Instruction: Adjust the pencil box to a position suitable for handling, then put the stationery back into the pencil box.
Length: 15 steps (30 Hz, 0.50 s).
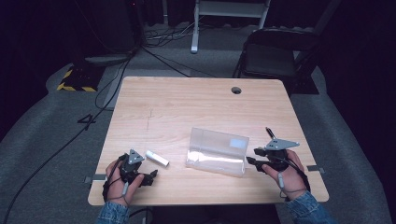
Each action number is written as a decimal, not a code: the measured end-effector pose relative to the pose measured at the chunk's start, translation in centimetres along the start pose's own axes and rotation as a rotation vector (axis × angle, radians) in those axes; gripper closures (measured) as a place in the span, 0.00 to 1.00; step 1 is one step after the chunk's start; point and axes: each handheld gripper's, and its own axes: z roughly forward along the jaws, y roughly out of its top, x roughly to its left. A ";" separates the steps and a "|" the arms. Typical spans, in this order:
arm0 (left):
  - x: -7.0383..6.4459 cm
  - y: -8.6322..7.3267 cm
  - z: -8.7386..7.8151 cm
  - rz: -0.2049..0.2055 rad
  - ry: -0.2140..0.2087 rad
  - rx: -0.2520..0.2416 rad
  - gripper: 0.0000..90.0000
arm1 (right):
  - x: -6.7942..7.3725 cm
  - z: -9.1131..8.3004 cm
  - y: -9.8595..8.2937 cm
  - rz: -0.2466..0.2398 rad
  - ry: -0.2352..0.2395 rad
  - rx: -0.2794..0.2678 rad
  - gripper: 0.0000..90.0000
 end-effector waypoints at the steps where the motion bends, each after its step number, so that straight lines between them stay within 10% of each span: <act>1: 0.0 0.0 0.0 0.000 0.000 0.000 0.03 | -0.2 -0.2 0.0 0.005 -0.002 -0.004 0.56; 15: 0.0 0.0 0.0 -0.001 0.001 -0.002 0.03 | -2.7 -2.2 0.2 0.052 -0.080 -0.058 0.58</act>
